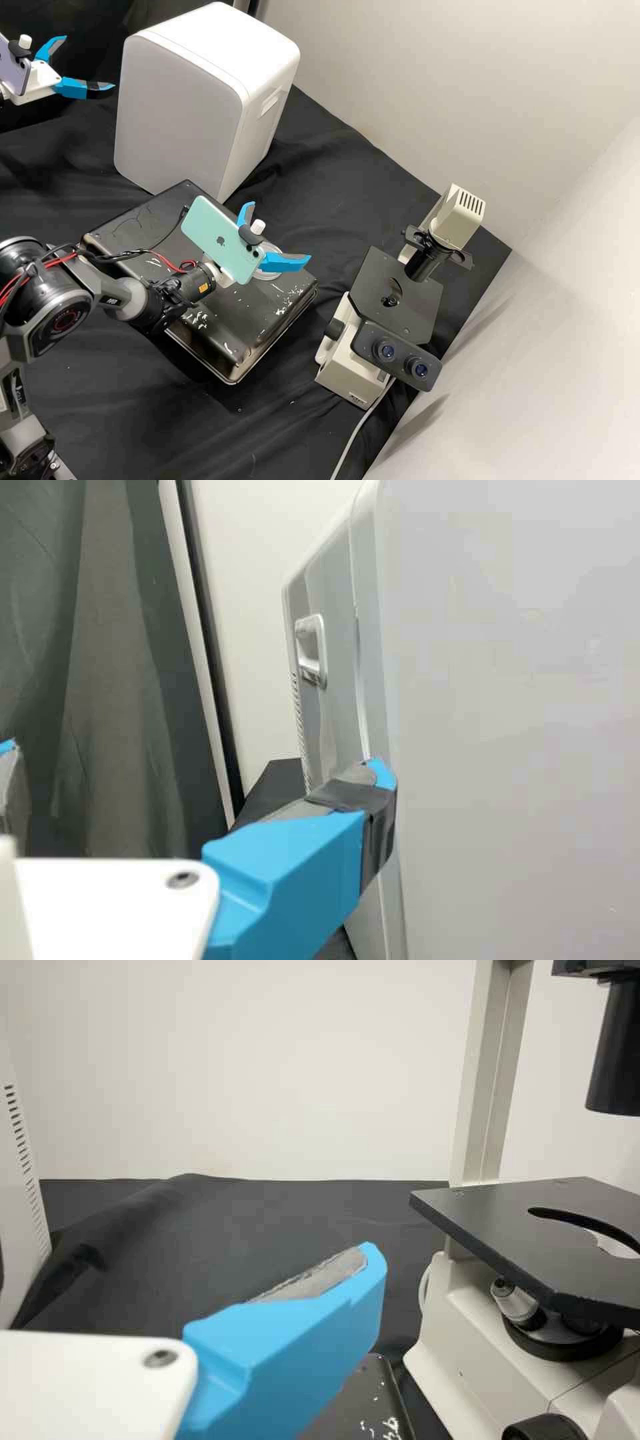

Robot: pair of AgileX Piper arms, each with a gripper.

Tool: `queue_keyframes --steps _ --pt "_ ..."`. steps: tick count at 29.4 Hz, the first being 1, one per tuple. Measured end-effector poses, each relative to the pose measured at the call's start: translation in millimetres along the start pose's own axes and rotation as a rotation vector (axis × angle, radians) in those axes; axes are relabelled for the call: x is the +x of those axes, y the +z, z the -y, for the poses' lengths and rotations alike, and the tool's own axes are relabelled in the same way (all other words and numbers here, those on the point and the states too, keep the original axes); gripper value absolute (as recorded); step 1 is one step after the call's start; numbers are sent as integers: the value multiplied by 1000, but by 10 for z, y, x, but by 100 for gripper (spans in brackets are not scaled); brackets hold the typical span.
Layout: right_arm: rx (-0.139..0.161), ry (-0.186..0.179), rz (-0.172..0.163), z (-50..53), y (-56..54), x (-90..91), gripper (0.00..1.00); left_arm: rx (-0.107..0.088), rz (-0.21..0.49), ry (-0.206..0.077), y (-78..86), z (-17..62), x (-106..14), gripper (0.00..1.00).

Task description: Place the petri dish on the microscope

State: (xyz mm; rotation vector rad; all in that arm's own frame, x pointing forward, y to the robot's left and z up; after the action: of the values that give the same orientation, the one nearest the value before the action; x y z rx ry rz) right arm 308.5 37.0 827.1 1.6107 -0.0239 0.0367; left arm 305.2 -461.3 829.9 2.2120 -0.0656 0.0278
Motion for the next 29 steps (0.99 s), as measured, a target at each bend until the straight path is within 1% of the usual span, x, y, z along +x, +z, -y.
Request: queue_keyframes --steps 9,11,13,14,15,16,17,19,20,21,22,23,24,26,27,29 --pt "0 0 0 0 0 0 100 0 0 0 0 0 0 100" --pt "0 0 0 0 0 0 100 7 1 0 9 1 0 100" --pt "0 0 0 0 0 0 100 -7 -1 0 41 6 -1 100" --pt "0 0 0 0 0 0 100 -9 2 -1 63 9 -2 100" --pt "0 0 0 0 0 0 100 -5 6 -4 95 19 -7 100" --pt "0 0 0 0 0 0 100 6 7 -7 120 30 -14 100" --pt "0 0 0 0 0 0 100 12 18 -9 163 36 -22 100" --pt "0 0 0 0 0 0 100 35 52 -19 267 60 -80 100" --pt "0 0 0 0 0 0 100 41 63 -22 298 66 -98 100" --pt "0 0 0 0 0 0 100 54 85 -19 361 52 -141 100" --pt "0 0 0 0 0 0 100 58 101 -18 411 47 -177 100" --pt "0 0 0 0 0 0 100 62 117 -18 459 46 -210 100" --pt "0 0 0 0 0 0 100 59 126 -21 489 51 -248 100" --pt "0 0 0 0 0 0 100 61 155 -26 554 67 -330 100" --pt "0 0 0 0 0 0 100 62 169 -32 581 89 -375 100" --pt "0 0 0 0 0 0 100 63 191 -56 624 144 -455 100"
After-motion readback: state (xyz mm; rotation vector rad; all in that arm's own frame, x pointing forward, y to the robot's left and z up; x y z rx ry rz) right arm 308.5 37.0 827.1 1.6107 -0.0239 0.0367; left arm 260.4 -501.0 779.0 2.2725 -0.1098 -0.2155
